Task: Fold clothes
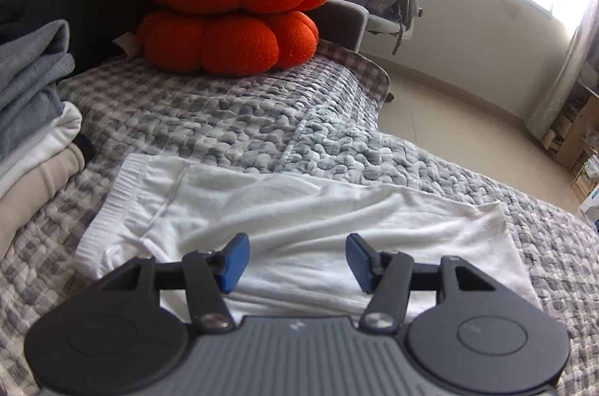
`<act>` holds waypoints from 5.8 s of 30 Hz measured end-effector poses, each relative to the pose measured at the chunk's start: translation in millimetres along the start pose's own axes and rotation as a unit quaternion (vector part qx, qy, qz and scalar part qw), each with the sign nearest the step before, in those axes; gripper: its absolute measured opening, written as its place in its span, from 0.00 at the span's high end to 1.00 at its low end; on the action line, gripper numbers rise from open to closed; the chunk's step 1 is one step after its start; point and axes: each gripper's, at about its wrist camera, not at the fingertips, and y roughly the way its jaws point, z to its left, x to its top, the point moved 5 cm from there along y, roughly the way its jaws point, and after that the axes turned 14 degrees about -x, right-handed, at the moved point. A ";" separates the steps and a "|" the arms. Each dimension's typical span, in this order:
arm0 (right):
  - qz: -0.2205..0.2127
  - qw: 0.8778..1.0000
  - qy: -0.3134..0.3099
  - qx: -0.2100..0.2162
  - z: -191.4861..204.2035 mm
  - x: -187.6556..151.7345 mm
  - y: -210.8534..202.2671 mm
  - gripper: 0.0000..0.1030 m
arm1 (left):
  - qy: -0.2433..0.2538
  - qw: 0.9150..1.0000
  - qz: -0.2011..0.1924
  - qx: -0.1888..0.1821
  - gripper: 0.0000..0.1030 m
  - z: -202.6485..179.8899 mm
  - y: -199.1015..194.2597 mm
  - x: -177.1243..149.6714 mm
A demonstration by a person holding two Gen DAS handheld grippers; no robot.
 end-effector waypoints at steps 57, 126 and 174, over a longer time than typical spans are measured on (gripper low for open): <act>0.069 0.989 -0.113 -0.068 29.4 2.0 135.1 0.21 | -0.029 0.999 0.007 -0.034 0.42 52.0 -4.9 -4.8; 0.080 0.996 -0.024 0.011 19.1 7.1 145.9 0.75 | -0.141 0.990 -0.006 -0.019 0.23 -28.7 -156.6 -19.9; 0.100 0.989 0.068 0.082 -9.3 13.9 133.5 0.61 | -0.093 0.994 0.053 -0.035 0.21 -22.8 -55.0 8.8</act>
